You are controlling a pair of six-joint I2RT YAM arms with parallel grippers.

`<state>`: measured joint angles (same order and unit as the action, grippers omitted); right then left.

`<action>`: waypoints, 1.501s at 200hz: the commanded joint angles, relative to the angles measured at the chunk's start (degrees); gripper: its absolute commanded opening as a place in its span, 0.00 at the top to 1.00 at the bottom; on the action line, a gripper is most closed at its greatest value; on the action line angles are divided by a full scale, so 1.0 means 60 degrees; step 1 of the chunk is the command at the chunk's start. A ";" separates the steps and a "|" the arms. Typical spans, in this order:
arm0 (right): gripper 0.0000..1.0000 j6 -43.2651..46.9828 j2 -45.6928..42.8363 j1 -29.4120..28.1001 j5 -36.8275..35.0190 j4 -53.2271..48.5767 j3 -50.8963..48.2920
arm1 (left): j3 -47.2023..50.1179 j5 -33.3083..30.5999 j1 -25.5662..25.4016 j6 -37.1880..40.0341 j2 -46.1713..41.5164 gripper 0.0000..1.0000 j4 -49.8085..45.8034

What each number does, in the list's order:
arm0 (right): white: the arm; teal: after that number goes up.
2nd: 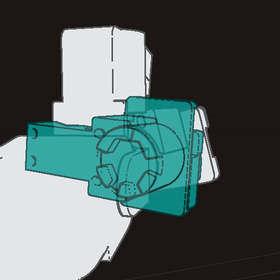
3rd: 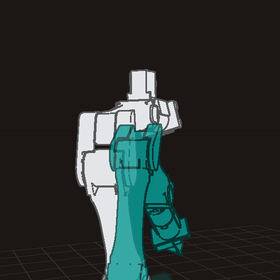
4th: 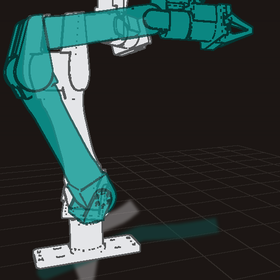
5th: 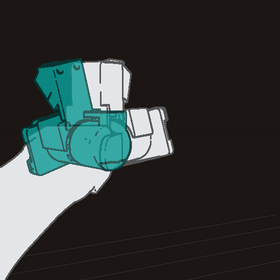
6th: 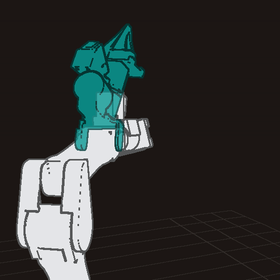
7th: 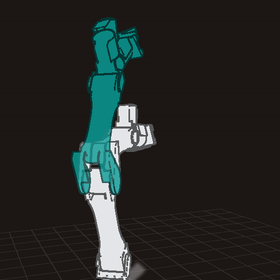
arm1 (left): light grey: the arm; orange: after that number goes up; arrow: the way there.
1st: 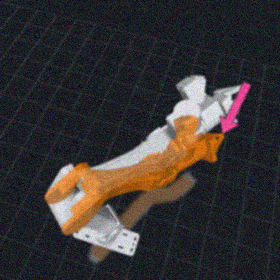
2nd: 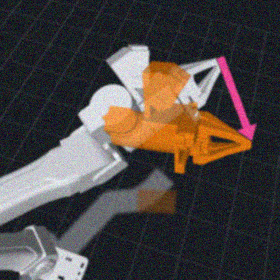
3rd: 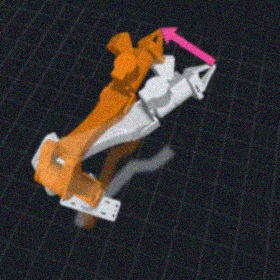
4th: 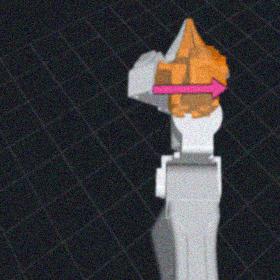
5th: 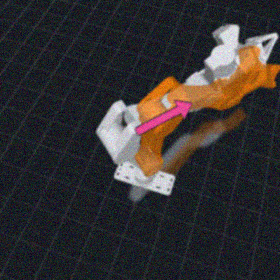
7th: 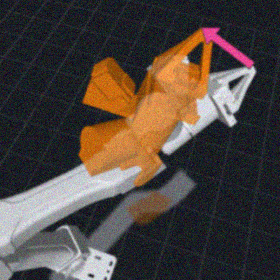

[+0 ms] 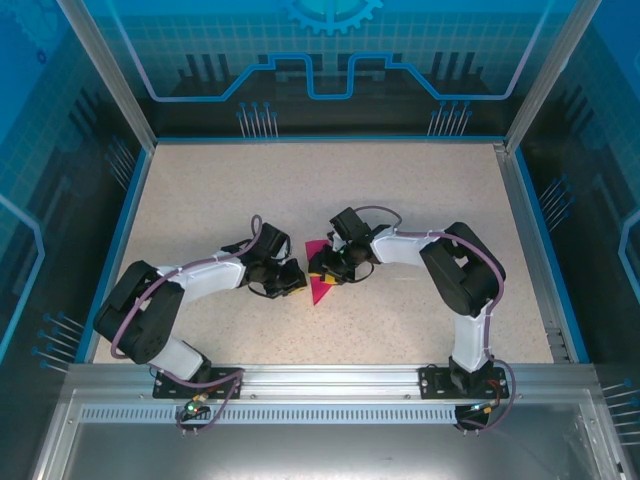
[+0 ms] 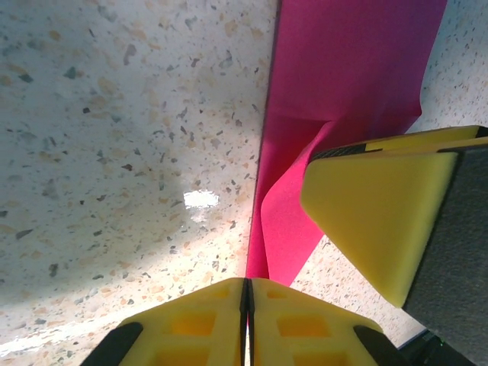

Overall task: Fold a paper plane with a square sheet of paper (pick it up from the middle)
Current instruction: Third fold the triangle at the center of the table.

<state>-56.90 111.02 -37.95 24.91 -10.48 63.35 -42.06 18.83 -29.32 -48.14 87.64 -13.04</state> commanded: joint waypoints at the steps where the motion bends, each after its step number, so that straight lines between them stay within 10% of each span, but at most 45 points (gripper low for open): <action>1: 0.60 0.0060 0.0252 -0.0058 -0.0413 -0.0414 -0.0207 | -0.0140 -0.0106 -0.0032 -0.0175 0.0018 0.88 -0.0148; 109: 0.92 0.0193 0.0215 -0.0043 -0.0430 -0.0404 -0.0523 | -0.1192 0.0094 0.0017 -0.0046 0.1360 0.90 0.0457; 300: 0.93 0.0510 -0.0806 0.0114 -0.0070 0.0831 -0.0932 | -0.1925 -0.0984 0.0078 0.0388 0.2838 0.96 -0.0513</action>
<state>-55.75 109.49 -37.82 23.40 -7.51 59.44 -53.28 16.91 -28.82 -47.51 101.97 -13.02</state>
